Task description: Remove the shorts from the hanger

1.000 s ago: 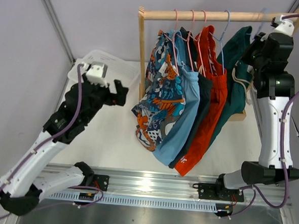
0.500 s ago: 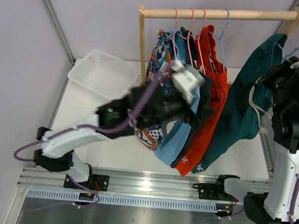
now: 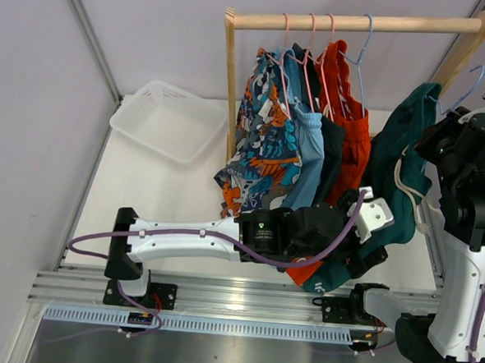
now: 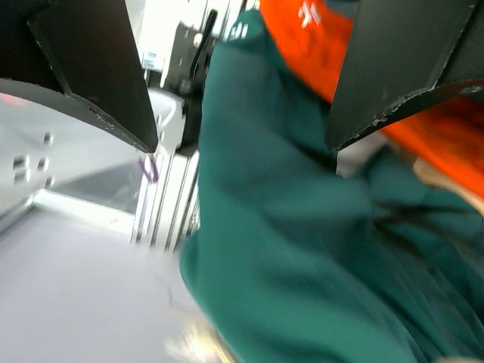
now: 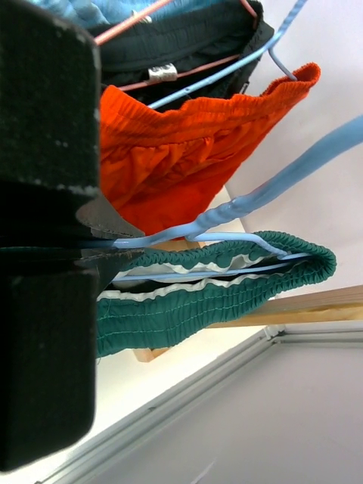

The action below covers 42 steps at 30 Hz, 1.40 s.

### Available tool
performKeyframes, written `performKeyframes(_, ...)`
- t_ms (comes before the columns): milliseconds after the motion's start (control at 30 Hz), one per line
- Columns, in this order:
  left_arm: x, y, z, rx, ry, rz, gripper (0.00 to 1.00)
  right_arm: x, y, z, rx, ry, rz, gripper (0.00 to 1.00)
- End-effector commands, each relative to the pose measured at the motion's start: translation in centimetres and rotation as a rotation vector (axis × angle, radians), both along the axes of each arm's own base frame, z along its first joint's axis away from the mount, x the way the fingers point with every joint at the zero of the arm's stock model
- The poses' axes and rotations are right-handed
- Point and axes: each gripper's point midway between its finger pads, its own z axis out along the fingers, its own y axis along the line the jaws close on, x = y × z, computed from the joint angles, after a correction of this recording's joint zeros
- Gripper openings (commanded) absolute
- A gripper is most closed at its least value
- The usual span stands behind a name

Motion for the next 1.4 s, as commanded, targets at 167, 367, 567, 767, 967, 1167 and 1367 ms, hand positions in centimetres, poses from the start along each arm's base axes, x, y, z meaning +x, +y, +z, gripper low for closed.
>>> performKeyframes(167,0.2,-3.7,1.1,-0.142,0.023,-0.005,0.99,-2.6,1.1,3.4,0.064,-0.111,0.05,0.0)
performKeyframes(367,0.0,-5.1,-1.2,-0.127,0.047,-0.012,0.3,-3.1,1.2,4.8,0.074,-0.137,0.058,0.0)
performKeyframes(567,-0.5,-2.1,-0.9,-0.152,0.068,0.025,0.0,-2.3,0.9,4.5,0.072,-0.123,0.038,0.0)
performKeyframes(767,-5.8,3.5,-3.0,-0.125,0.056,0.043,0.0,-1.1,0.2,4.4,0.044,-0.112,0.0,0.0)
performKeyframes(967,-12.7,8.0,-9.0,-0.038,0.13,0.012,0.0,-0.3,0.1,3.9,0.044,-0.091,-0.011,0.0)
performKeyframes(1167,-13.4,8.5,-10.6,-0.024,0.136,0.043,0.0,-1.0,1.3,1.4,0.115,-0.035,0.03,0.0)
performKeyframes(1367,-6.1,3.9,-7.9,0.01,0.035,0.219,0.0,-6.4,4.7,-2.3,0.27,0.087,0.172,0.0)
